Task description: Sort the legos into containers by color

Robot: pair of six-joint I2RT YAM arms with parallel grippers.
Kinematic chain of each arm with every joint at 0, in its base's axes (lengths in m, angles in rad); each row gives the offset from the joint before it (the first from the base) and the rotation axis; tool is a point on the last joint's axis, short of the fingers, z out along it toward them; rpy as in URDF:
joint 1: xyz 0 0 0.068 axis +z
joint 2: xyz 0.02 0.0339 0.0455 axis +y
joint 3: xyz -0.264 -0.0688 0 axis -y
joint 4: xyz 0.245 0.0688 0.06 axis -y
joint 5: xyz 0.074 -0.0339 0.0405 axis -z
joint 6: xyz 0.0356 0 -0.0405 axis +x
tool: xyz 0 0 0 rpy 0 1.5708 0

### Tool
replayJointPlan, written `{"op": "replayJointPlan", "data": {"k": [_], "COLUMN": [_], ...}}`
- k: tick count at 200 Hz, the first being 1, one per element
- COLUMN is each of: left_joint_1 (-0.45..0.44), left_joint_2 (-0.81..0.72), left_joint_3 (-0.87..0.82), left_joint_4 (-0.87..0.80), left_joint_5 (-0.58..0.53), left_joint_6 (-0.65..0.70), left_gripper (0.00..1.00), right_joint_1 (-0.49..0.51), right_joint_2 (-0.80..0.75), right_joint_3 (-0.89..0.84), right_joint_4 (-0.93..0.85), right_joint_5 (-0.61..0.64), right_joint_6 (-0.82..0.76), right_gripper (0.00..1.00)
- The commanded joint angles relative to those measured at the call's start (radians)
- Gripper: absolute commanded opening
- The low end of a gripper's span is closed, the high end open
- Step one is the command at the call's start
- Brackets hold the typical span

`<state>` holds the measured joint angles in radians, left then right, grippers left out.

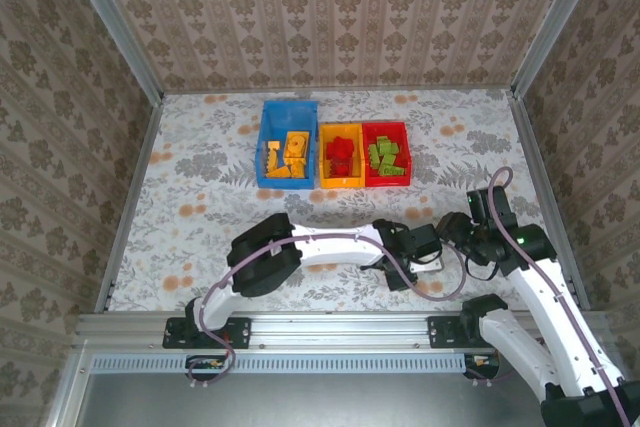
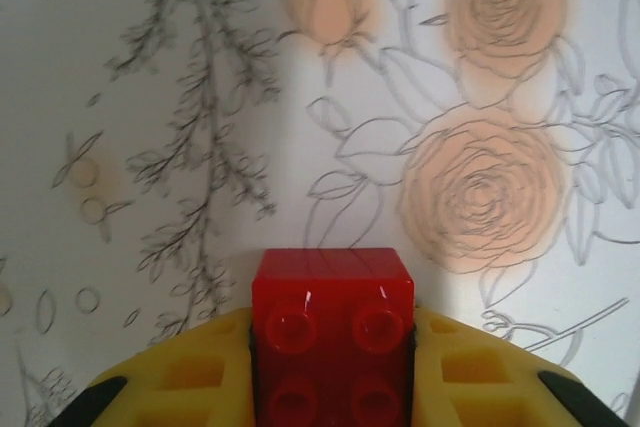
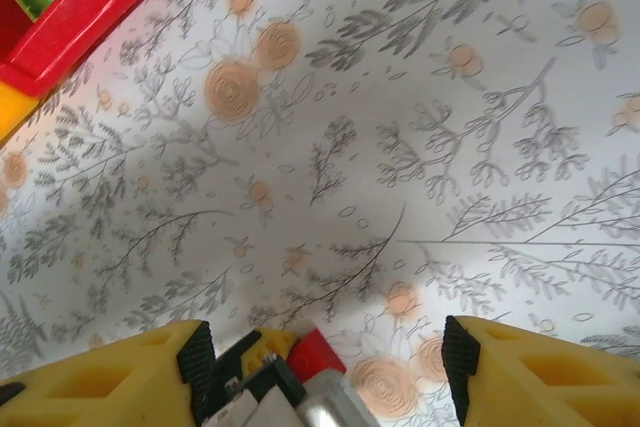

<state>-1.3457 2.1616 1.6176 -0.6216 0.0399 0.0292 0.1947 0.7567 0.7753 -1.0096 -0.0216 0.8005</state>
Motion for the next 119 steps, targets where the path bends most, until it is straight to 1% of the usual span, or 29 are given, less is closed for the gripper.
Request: {"op": "replayJointPlan", "data": {"k": [1, 12, 21, 30, 44, 63, 71, 80, 95, 119], "left_joint_1": [0.073, 0.108, 0.133, 0.166, 0.215, 0.287, 0.320, 0.358, 0.416, 0.494], "left_joint_2": [-0.100, -0.159, -0.203, -0.243, -0.296, -0.350, -0.367, -0.378, -0.380, -0.338], "left_joint_3": [-0.084, -0.136, -0.174, -0.206, -0.241, -0.253, -0.243, -0.226, -0.174, -0.067], "left_joint_4": [0.062, 0.091, 0.104, 0.110, 0.114, 0.111, 0.109, 0.108, 0.104, 0.093], "left_joint_5": [-0.087, -0.093, -0.099, -0.100, -0.103, -0.099, -0.095, -0.091, -0.089, -0.097], "left_joint_6": [-0.111, -0.138, -0.157, -0.173, -0.186, -0.194, -0.202, -0.210, -0.223, -0.250], "left_gripper": [0.21, 0.21, 0.21, 0.21, 0.20, 0.20, 0.20, 0.20, 0.21, 0.21], "right_joint_1": [0.023, 0.022, 0.021, 0.021, 0.023, 0.027, 0.028, 0.031, 0.039, 0.062], "right_joint_2": [0.031, 0.027, 0.019, 0.015, 0.017, 0.033, 0.049, 0.068, 0.102, 0.164], "right_joint_3": [0.038, 0.045, 0.044, 0.038, 0.032, 0.026, 0.035, 0.048, 0.074, 0.109], "right_joint_4": [-0.026, 0.008, 0.061, 0.146, 0.255, 0.373, 0.395, 0.397, 0.419, 0.548], "right_joint_5": [-0.251, -0.309, -0.381, -0.475, -0.581, -0.650, -0.649, -0.622, -0.546, -0.413], "right_joint_6": [-0.092, -0.114, -0.130, -0.141, -0.138, -0.140, -0.154, -0.177, -0.221, -0.267], "right_gripper": [0.64, 0.64, 0.64, 0.64, 0.64, 0.65, 0.65, 0.66, 0.66, 0.67]}}
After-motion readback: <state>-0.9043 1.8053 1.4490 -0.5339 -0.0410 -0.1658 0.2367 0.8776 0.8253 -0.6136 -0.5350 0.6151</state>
